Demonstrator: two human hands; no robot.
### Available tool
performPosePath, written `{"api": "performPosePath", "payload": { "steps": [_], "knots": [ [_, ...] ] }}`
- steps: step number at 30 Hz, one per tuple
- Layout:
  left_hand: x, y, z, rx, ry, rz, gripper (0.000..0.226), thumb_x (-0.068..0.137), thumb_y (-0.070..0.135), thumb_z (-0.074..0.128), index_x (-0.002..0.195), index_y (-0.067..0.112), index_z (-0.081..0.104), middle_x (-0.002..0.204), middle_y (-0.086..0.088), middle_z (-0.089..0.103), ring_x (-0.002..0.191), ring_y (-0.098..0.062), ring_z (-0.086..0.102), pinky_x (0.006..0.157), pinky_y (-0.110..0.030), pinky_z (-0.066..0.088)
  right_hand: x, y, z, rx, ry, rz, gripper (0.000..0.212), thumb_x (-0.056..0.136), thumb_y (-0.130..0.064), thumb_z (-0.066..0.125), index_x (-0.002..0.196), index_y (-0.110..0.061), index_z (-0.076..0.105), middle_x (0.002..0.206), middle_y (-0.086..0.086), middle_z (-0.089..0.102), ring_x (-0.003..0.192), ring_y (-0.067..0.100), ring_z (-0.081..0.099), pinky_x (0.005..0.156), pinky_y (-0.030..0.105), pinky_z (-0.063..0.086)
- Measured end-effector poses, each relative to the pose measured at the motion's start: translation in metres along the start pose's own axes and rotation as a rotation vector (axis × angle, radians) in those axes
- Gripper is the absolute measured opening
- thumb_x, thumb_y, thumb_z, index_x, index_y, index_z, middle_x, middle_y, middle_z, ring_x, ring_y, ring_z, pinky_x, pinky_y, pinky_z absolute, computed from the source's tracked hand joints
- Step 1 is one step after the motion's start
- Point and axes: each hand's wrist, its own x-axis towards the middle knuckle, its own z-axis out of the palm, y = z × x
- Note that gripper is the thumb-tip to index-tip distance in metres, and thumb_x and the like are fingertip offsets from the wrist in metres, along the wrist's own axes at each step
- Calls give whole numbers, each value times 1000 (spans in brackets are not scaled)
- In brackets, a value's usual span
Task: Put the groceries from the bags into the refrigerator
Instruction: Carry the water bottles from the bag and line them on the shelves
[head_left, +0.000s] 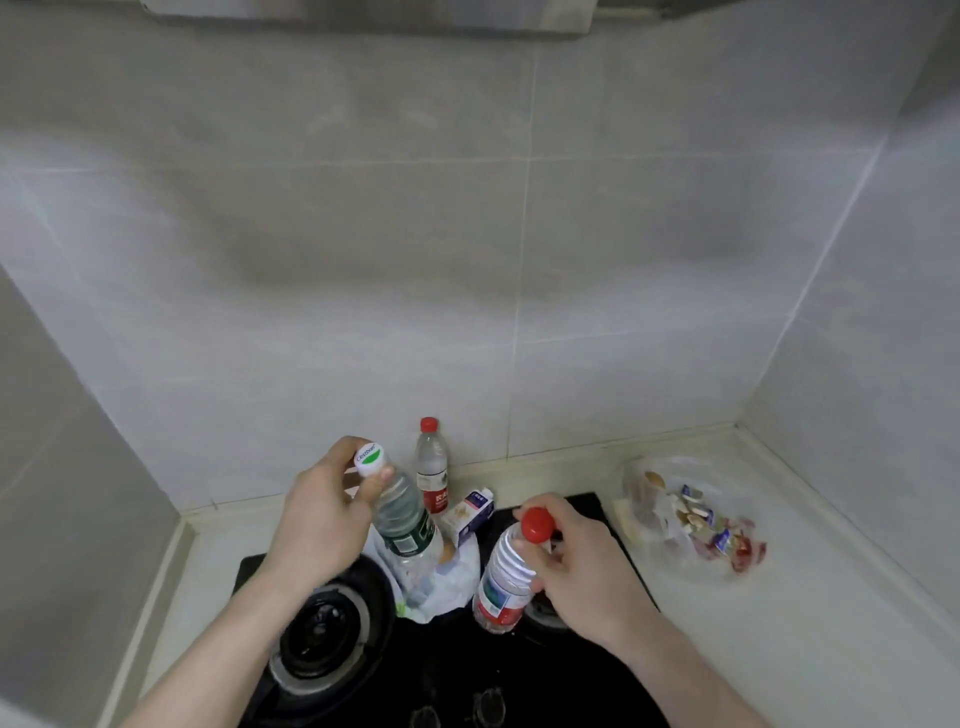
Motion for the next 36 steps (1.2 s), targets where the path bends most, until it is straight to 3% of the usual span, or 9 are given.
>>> {"api": "performPosePath", "payload": {
  "steps": [3, 7, 10, 15, 18, 20, 25, 30, 36],
  "knots": [
    [-22, 23, 12, -20, -93, 42, 7, 95, 31, 66, 97, 34, 60, 89, 22, 72, 89, 5, 68, 73, -29, 54, -30, 1, -16, 55, 36, 47, 20, 91, -34, 66, 107, -38, 55, 84, -9, 68, 70, 10, 67, 73, 39, 58],
    [-45, 52, 35, -65, -222, 77, 9, 96, 35, 64, 105, 35, 61, 95, 19, 73, 85, -4, 72, 66, -28, 56, -66, 9, -37, 71, 85, 114, 20, 89, -38, 64, 107, -38, 55, 85, -7, 69, 70, 13, 68, 75, 45, 57],
    [-59, 72, 55, -84, -295, 115, 7, 97, 33, 63, 101, 38, 60, 92, 23, 73, 76, 3, 68, 65, -24, 50, -90, 18, -53, 73, 135, 181, 20, 90, -36, 65, 107, -40, 54, 90, -10, 70, 71, 12, 69, 77, 45, 57],
    [-77, 109, 91, -54, -410, 205, 6, 96, 33, 63, 101, 34, 60, 90, 18, 71, 80, -18, 67, 74, -40, 55, -130, 35, -85, 76, 204, 284, 19, 94, -31, 67, 104, -42, 55, 86, -9, 70, 70, 12, 70, 77, 42, 56],
    [-88, 136, 118, -37, -453, 269, 6, 96, 32, 63, 99, 35, 58, 86, 19, 71, 70, -9, 61, 64, -30, 48, -159, 48, -110, 86, 241, 340, 18, 96, -31, 65, 104, -43, 54, 92, -4, 73, 67, 12, 71, 75, 44, 57],
    [-100, 157, 137, -38, -489, 286, 8, 95, 34, 64, 101, 34, 58, 86, 17, 72, 63, -8, 59, 64, -31, 49, -181, 57, -129, 90, 279, 372, 17, 96, -31, 66, 103, -42, 54, 96, -4, 74, 66, 12, 71, 74, 41, 57],
    [-136, 217, 192, -80, -592, 335, 16, 94, 38, 64, 108, 37, 59, 88, 11, 73, 77, -23, 69, 72, -44, 57, -246, 85, -184, 76, 404, 432, 18, 96, -28, 68, 104, -39, 56, 104, -14, 71, 64, 12, 71, 72, 36, 57],
    [-181, 277, 250, -157, -683, 398, 15, 93, 34, 68, 106, 41, 62, 104, 24, 71, 105, 9, 62, 81, -24, 48, -319, 117, -237, 90, 496, 531, 17, 96, -25, 67, 103, -36, 56, 108, -10, 69, 63, 12, 71, 75, 38, 57],
    [-247, 348, 321, -161, -827, 515, 13, 93, 32, 67, 102, 40, 61, 100, 31, 68, 98, 8, 65, 78, -32, 53, -413, 150, -285, 58, 635, 660, 21, 94, -29, 67, 100, -45, 54, 102, -9, 72, 64, 10, 72, 79, 43, 58]
  ]
}}
